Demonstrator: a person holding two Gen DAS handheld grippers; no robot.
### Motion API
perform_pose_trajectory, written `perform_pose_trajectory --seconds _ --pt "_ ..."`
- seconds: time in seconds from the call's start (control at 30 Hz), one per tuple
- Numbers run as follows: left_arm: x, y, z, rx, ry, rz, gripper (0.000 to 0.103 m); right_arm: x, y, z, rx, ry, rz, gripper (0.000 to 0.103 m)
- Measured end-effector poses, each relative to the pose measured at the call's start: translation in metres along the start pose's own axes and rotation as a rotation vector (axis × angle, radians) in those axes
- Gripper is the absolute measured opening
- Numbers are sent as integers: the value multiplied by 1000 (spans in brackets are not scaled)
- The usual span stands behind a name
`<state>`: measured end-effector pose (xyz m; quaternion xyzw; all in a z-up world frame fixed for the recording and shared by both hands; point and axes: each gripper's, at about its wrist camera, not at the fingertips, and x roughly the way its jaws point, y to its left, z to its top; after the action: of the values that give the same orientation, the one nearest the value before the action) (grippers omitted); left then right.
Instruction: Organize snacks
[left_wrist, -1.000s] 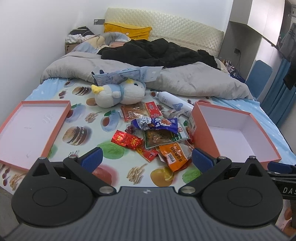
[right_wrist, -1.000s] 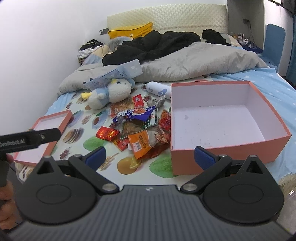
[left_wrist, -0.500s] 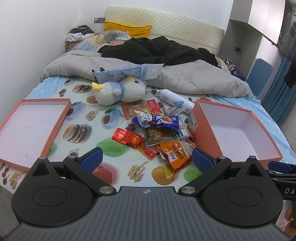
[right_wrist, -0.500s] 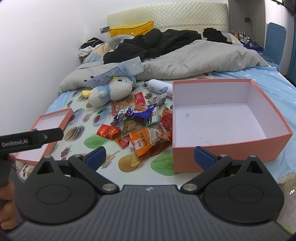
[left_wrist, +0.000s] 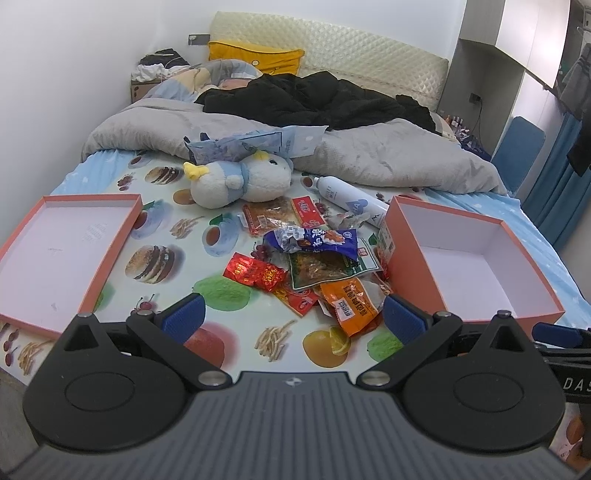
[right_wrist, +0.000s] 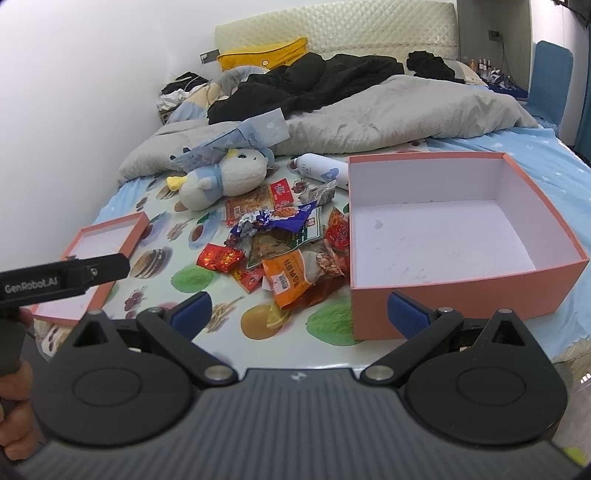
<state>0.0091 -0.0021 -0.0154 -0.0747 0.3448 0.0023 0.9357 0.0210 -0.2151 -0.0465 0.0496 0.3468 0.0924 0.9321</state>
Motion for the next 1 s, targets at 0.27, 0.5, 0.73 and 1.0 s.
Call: perform_pose_trajectory --seconds 0.27,0.5,0.73,1.0 --pt "4 -7 -2 15 17 -13 103 1 -1 -4 12 4 13 103" --pt "12 -10 0 20 32 -12 103 7 -1 -10 -29 -20 -67 100" --pt "28 -10 0 28 60 -18 103 13 -13 -15 45 7 22 100" --pt "50 -6 5 35 90 -13 103 23 -7 -17 15 -26 4 100"
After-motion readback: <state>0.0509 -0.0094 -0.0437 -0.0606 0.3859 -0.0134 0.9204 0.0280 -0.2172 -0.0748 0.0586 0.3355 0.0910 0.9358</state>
